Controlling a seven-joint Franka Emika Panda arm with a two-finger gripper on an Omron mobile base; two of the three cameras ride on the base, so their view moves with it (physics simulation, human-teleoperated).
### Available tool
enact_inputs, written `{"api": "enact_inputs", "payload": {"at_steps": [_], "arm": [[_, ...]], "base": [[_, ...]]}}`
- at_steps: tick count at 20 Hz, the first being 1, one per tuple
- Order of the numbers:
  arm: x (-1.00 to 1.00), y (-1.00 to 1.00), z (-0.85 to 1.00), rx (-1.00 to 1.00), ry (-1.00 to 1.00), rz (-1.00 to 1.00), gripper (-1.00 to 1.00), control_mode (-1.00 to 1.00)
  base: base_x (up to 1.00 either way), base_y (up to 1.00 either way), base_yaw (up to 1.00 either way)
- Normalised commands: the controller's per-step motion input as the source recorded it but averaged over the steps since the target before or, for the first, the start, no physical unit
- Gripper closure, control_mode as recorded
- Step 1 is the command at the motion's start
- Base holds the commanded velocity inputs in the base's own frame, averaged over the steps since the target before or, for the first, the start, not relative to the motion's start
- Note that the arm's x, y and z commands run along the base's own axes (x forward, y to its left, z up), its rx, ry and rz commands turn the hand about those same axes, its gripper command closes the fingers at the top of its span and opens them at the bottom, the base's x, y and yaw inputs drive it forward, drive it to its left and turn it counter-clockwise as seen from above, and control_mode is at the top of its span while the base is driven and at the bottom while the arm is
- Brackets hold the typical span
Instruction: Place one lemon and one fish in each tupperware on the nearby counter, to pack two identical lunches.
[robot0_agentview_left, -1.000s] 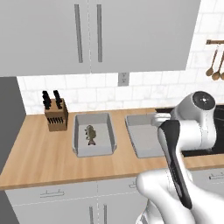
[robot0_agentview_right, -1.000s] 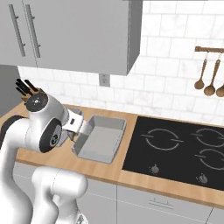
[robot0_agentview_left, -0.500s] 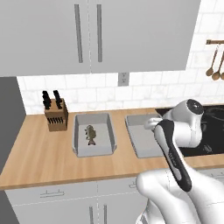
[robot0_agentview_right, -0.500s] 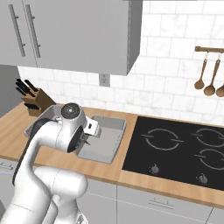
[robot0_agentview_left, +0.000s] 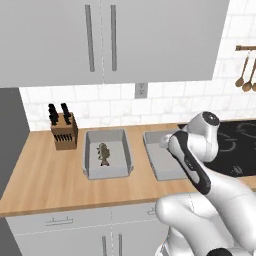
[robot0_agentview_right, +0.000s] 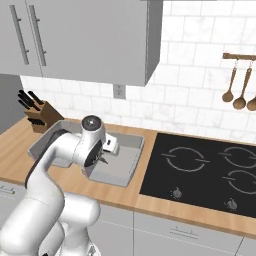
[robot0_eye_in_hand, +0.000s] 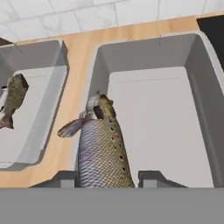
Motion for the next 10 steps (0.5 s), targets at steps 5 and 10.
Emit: {"api": "enact_inputs", "payload": {"at_steps": [5, 10], "arm": [[0.30, 0.00, -0.41, 0.00, 0.01, 0.00, 1.00, -1.00], [0.36, 0.00, -0.53, 0.00, 0.00, 0.00, 1.00, -1.00]], "base": [[0.00, 0.00, 0.00], [0.00, 0.00, 0.00]]}}
